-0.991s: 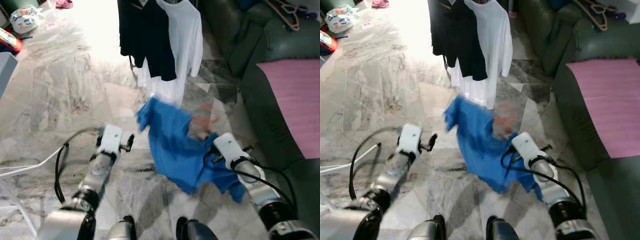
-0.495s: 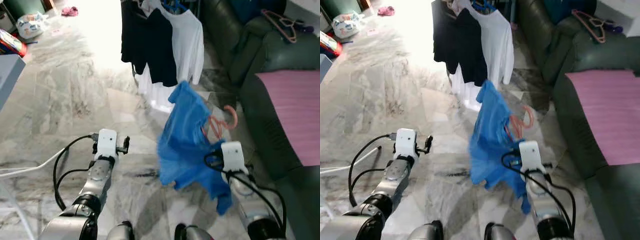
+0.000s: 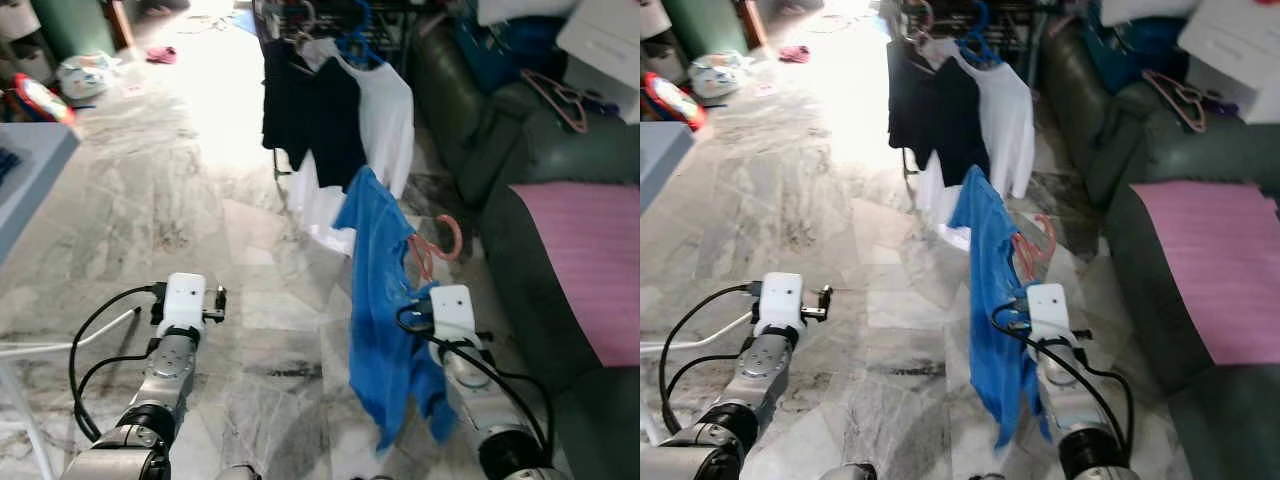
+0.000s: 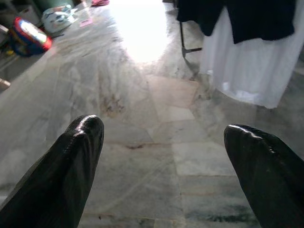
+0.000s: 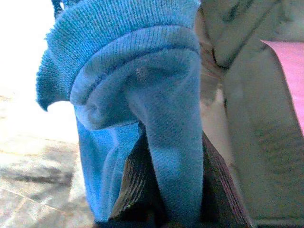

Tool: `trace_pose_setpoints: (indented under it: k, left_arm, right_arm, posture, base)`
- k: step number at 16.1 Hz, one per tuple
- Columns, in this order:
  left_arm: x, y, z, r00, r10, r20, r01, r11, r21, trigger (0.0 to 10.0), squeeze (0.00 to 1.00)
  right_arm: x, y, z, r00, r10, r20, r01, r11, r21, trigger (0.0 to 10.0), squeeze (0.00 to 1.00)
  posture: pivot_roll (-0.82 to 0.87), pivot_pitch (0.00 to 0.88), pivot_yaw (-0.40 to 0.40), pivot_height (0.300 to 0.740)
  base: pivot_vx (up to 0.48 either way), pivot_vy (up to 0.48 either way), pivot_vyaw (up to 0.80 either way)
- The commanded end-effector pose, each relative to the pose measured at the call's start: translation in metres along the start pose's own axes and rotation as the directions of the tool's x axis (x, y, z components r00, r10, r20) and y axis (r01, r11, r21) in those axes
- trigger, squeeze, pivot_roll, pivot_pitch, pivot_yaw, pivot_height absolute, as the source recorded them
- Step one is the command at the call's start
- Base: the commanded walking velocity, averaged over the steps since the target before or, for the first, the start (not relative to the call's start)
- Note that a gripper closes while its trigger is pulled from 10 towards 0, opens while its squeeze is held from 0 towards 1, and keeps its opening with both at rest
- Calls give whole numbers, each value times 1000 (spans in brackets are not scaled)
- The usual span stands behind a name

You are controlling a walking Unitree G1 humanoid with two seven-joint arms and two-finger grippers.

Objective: Hang hanger

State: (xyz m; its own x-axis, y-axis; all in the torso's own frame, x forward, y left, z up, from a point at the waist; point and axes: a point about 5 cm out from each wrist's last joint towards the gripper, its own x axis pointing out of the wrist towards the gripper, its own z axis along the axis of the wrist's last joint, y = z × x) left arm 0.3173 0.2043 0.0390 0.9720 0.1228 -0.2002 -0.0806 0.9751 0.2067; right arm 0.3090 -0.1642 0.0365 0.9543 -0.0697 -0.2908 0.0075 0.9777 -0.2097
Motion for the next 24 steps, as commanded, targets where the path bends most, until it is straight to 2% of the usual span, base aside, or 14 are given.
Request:
trace_pose_setpoints:
  k: [1, 2, 4, 7, 11, 13, 21, 24]
  left_arm:
    - [-2, 7, -3, 999, 34, -4, -34, 999, -39, 10000, 0]
    - [-2, 9, -2, 999, 47, -3, -47, 996, -81, 10000, 0]
    - [0, 10, 1, 998, 60, 7, -59, 993, -107, 10000, 0]
    - [6, 2, 13, 999, 4, 35, -1, 996, -89, 10000, 0]
    - [9, 0, 17, 999, 3, 36, 1, 992, -127, 10000, 0]
    - [9, -1, 16, 999, -4, 33, 8, 992, -125, 10000, 0]
    - [9, 0, 16, 1000, 3, 28, 1, 991, -131, 10000, 0]
    - [8, -2, 13, 1000, -1, 16, 3, 991, -134, 10000, 0]
  right_arm:
    - [0, 3, 1, 1000, 13, 17, -13, 1000, -5, 10000, 0]
    - [-1, 5, 3, 999, 19, 35, -18, 1000, -17, 10000, 0]
    - [0, 4, 8, 998, 11, 62, -9, 999, -39, 10000, 0]
    - [5, 4, 17, 997, -9, 74, 11, 1000, -29, 10000, 0]
    - [8, 2, 22, 996, -16, 90, 17, 1000, -12, 10000, 0]
    - [8, 2, 20, 996, -20, 86, 21, 1000, -11, 10000, 0]
    - [8, 3, 23, 995, -5, 101, 6, 1000, -13, 10000, 0]
    - [8, 2, 21, 995, 1, 97, 1, 1000, -22, 10000, 0]
  posture:
    - [68, 58, -48, 740]
    - [63, 60, -44, 740]
    - [58, 64, -39, 740]
    - [66, 67, -49, 740]
    - [63, 77, -41, 740]
    - [63, 77, -39, 740]
    - [69, 71, -50, 740]
    - [65, 64, -58, 740]
  base:
    - [0, 0, 0]
    - [0, 0, 0]
    - [0, 0, 0]
    - [0, 0, 0]
    - [199, 0, 0]
    - [292, 0, 0]
    - [327, 0, 495]
    - [338, 0, 0]
